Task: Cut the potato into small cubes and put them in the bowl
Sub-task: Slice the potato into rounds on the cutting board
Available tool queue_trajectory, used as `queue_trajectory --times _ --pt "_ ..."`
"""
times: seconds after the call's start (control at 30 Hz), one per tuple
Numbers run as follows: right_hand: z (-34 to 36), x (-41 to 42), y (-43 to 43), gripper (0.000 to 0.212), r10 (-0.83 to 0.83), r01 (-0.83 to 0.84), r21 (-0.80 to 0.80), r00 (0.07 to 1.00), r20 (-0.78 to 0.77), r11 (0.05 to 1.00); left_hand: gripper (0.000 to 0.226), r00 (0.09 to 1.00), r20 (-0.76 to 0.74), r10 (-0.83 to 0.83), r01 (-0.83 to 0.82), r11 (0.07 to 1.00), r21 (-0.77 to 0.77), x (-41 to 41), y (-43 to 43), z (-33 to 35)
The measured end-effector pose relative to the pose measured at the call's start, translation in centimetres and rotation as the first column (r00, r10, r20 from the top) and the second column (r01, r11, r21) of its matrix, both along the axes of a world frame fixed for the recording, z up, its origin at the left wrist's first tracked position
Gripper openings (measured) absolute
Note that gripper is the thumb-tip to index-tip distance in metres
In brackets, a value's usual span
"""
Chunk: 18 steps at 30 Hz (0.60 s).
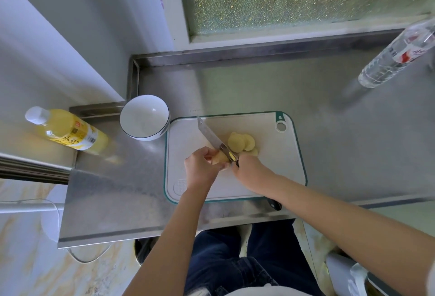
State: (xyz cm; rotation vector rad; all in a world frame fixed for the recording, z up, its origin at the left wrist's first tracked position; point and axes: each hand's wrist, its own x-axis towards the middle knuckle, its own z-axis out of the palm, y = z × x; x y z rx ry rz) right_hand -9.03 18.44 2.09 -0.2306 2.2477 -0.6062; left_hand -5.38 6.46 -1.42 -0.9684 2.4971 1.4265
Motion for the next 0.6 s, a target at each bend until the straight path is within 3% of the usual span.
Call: queue_trajectory --times 0.2,0.6 --pt "-2.0 0.2 0.4 0.021 -0.054 0.054 -0.044 0.999 0.004 0.998 0.034 1.0 -0.001 -0.004 0.004 1.0 0.005 0.1 0.0 0.1" --pt "-2.3 -0.5 1.7 0.025 -0.023 0.016 -0.148 0.999 -0.049 0.989 0.032 0.999 -0.04 0.029 -0.028 0.999 0.016 0.7 0.5 -0.2"
